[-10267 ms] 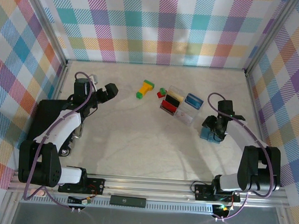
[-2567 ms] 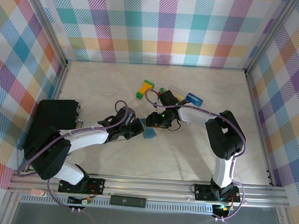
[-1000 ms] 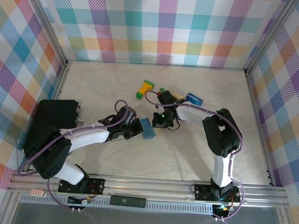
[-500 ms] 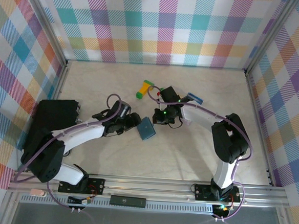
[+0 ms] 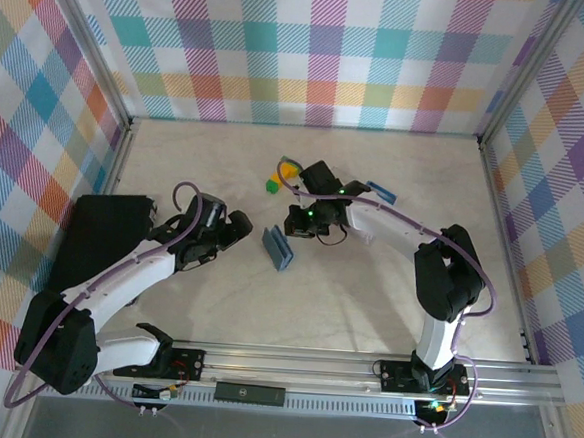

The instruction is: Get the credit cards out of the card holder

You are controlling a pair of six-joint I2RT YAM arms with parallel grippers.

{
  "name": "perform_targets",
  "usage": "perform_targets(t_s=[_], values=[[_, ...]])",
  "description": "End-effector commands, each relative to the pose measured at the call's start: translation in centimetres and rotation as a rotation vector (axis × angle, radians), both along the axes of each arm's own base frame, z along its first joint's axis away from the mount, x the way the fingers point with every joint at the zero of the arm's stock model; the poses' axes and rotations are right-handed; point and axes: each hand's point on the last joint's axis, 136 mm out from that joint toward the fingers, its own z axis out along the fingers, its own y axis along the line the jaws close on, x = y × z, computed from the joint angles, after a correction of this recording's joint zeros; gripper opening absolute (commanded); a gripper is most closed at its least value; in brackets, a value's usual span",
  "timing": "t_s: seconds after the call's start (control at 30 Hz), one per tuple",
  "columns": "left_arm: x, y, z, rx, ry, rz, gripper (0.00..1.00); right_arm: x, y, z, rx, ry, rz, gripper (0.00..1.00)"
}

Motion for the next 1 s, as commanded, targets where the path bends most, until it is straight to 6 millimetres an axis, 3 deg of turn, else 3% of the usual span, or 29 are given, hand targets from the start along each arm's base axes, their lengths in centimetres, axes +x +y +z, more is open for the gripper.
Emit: perform_targets(t_s=[0.0, 0.1, 0.37, 0.47, 0.73, 0.97], values=[[-0.6, 1.2, 0.0, 0.02, 0.004, 0.018, 1.0, -0.5, 0.8, 1.5, 0.021, 0.004, -0.002, 0.07], [-0.6, 1.3, 0.1, 0.01, -0.008, 0.023, 1.0, -0.8, 1.5, 1.7, 0.03, 0.012, 0.008, 0.07], [-0.5, 0.5, 0.4, -0.004, -0.033, -0.038, 0.85, -1.4, 3.2, 2.2, 0.067, 0.037, 0.038, 0.08], [-0.4, 0.2, 0.4, -0.011, -0.044, -0.064, 0.77, -1.1, 2.7, 1.2, 0.025, 0.035, 0.016, 0.08], [-0.4, -3.1, -0.4, -0.068, -0.021, -0.22, 0.61, -0.1, 0.9, 0.1, -0.069, -0.011, -0.034, 0.08], [0.4, -6.0, -1.6, -0.084, 0.003, -0.3, 0.43, 0.6, -2.4, -1.5, -0.124, -0.002, -0.109, 0.08]])
